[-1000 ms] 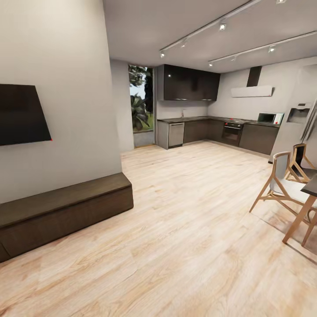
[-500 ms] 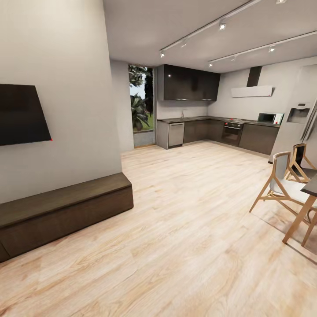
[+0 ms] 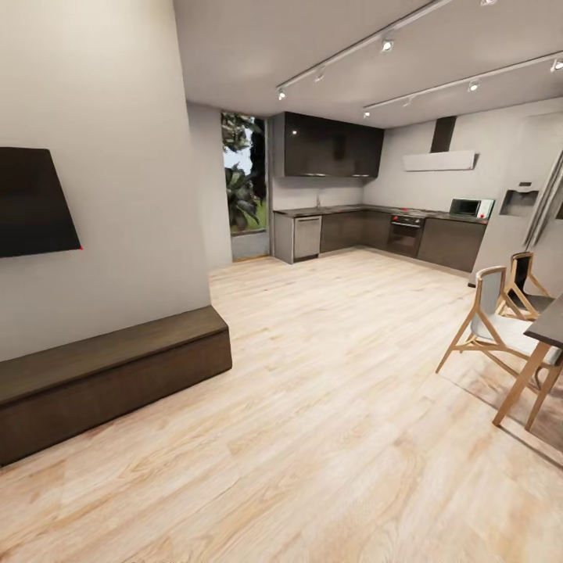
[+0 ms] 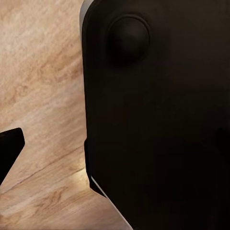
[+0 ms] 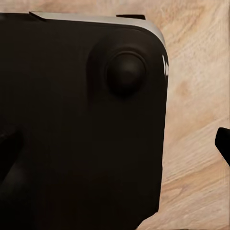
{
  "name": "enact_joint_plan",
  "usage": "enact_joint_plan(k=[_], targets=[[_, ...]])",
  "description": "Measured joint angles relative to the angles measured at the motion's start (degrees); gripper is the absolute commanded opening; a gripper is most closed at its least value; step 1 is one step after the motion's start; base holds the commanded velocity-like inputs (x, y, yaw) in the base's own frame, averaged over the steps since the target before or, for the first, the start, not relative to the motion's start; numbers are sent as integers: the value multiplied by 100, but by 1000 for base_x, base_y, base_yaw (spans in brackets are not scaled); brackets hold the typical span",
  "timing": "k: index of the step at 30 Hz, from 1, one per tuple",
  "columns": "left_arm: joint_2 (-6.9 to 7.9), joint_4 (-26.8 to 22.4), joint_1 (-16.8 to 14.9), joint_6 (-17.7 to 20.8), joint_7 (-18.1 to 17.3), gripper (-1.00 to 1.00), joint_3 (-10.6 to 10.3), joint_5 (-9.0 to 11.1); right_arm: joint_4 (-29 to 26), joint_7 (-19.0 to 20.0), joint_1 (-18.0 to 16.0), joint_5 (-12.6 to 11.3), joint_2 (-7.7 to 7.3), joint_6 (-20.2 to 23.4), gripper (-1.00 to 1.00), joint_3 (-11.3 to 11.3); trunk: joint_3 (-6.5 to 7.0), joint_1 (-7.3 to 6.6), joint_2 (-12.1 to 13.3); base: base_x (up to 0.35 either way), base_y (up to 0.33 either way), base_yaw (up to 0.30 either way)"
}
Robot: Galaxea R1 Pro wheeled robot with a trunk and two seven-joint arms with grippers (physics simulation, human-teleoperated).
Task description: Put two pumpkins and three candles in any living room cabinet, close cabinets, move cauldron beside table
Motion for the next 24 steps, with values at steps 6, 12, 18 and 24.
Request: enact_joint_plan(k=[6, 12, 18, 24], targets=[[0, 0, 0, 0, 0, 100, 0, 0, 5, 0, 0, 0, 1, -34, 100, -4, -25, 0, 0, 0, 0, 224], [0, 0, 0, 0, 0, 100, 0, 0, 4, 0, 0, -7, -1, -42, 100, -5, -55, 0, 0, 0, 0, 244], [0, 0, 0, 0, 0, 100, 0, 0, 3, 0, 0, -5, 0, -46, 100, -5, -84, 0, 0, 0, 0, 246], [0, 0, 0, 0, 0, 100, 0, 0, 1, 0, 0, -3, 1, -46, 100, -5, -114, 0, 0, 0, 0, 246]])
